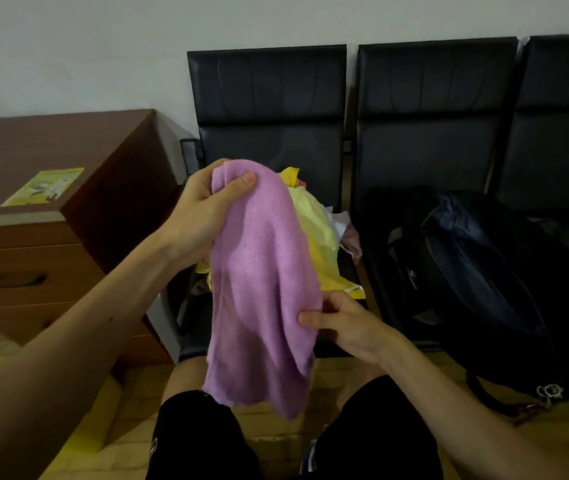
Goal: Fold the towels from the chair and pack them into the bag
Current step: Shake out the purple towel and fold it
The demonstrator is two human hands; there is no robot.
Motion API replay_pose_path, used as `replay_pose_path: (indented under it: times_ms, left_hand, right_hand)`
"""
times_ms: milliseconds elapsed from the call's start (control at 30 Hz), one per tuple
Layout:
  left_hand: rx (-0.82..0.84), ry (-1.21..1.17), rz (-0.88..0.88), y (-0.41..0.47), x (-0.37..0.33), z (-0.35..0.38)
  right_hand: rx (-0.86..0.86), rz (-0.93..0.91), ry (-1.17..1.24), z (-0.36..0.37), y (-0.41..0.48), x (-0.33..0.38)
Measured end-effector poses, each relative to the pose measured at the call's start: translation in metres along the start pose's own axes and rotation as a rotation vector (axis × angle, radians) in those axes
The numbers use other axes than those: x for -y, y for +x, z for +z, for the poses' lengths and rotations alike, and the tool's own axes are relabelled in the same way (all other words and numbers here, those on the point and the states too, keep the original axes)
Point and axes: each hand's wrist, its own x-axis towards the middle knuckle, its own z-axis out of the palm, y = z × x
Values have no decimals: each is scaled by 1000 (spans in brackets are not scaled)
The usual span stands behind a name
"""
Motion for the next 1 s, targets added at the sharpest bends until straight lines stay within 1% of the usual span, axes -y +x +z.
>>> replay_pose_path:
  times_ms: [133, 200, 267, 333, 367, 433, 500, 567, 633, 667, 700, 767, 833, 900, 933, 1000]
  left_hand:
    - [-58, -49, -30, 0, 4, -16]
    - [-70, 6, -31, 1, 8, -23]
    - [-105, 181, 13, 2, 15, -30]
    - [-135, 351, 55, 4, 25, -34]
    - [-138, 389, 48, 5, 30, -35]
    - [-143, 365, -22, 6, 39, -33]
    - [-141, 191, -165, 7, 46, -29]
    - [-99, -79, -375, 5, 49, -23]
    - [24, -340, -538, -1, 52, -15]
    - [82, -464, -576, -5, 56, -11]
    - [98, -568, -583, -10, 64, -8]
    - [65, -720, -590, -20, 81, 0]
    - [94, -874, -637, -33, 95, 10]
    - [176, -1007, -670, -48, 105, 23]
    - [252, -1073, -664, -55, 108, 30]
    - [346, -1123, -659, -68, 107, 42]
  right_hand:
    - [-76, -17, 274, 0, 3, 5]
    - [-33, -29, 349, -1, 2, 10]
    - [3, -10, 358, -2, 0, 18]
    - [-11, 14, 359, -6, -3, 23]
    - [-36, 22, 362, -7, -5, 25]
    - [-72, -2, 347, -8, -8, 33]
    - [-78, -37, 343, -5, -10, 40]
    - [-101, -45, 352, 1, -13, 47]
    - [-127, -46, 366, 6, -14, 53]
    - [-137, -47, 386, 8, -15, 55]
    - [-136, -52, 409, 10, -15, 57]
    - [-118, -78, 472, 11, -16, 62]
    - [-125, -103, 502, 11, -16, 65]
    - [-155, -119, 511, 7, -13, 67]
    - [-157, -120, 528, 5, -12, 67]
    - [-154, -108, 547, 4, -10, 67]
